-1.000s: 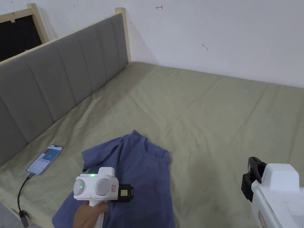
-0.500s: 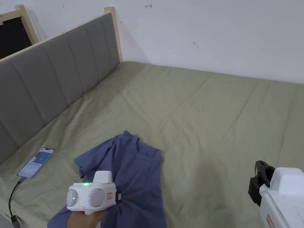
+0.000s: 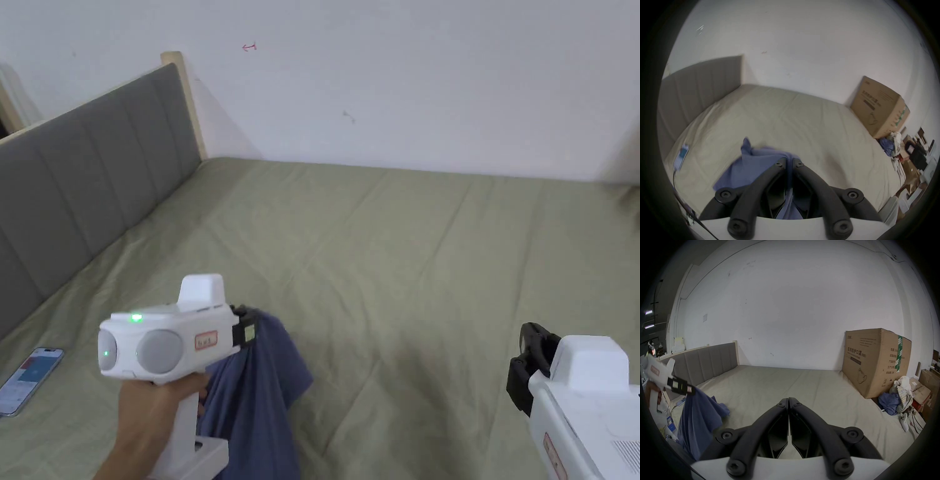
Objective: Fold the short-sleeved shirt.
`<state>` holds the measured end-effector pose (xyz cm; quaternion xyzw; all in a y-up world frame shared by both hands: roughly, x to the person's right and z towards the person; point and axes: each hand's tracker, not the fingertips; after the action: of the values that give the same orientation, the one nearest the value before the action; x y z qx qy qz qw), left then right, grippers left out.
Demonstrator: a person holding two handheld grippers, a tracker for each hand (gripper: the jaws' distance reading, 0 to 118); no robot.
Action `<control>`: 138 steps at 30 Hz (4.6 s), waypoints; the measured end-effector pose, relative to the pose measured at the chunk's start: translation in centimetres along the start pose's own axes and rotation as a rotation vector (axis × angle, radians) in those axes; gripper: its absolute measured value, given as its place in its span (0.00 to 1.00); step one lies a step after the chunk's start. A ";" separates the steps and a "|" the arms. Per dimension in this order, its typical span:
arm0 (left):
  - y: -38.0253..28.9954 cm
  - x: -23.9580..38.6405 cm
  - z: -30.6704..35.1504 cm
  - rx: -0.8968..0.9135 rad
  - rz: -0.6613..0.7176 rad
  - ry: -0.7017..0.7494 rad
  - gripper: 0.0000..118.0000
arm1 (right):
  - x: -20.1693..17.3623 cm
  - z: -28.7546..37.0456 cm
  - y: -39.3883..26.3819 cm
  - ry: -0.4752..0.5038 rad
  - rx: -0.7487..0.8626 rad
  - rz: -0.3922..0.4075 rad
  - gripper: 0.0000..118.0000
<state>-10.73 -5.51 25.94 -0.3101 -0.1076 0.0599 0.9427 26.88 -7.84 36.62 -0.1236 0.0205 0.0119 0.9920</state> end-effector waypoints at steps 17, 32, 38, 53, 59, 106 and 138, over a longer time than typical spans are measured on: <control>6.3 20.3 -1.8 0.104 -0.250 -0.391 0.03 | 8.9 6.0 0.5 -0.207 0.053 -0.021 0.00; -12.6 23.9 -14.3 -0.370 -0.426 -0.386 0.03 | 11.8 6.9 -2.0 -0.265 -0.006 -0.045 0.00; -16.2 23.0 -17.1 -0.482 -0.402 -0.275 0.03 | 11.5 6.5 -2.8 -0.253 -0.036 -0.048 0.00; -6.8 19.9 -4.1 0.096 -0.241 -0.202 0.93 | 10.3 7.4 -0.5 -0.246 0.023 -0.038 0.00; -4.4 16.8 1.3 0.364 -0.263 -0.040 0.92 | 9.5 7.9 0.8 -0.239 0.064 -0.037 0.00; -19.7 5.1 -11.2 -0.439 -0.023 0.116 0.38 | 8.2 4.3 -1.6 -0.175 -0.036 -0.020 0.00; -15.4 5.8 -7.0 -0.238 0.031 0.025 0.02 | 11.1 -16.7 -13.8 0.010 -0.735 -0.024 0.04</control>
<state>-2.71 -20.81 30.61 -0.4221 -0.0973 0.0572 0.8995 37.74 -25.06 23.36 -0.4720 0.0182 0.0062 0.8814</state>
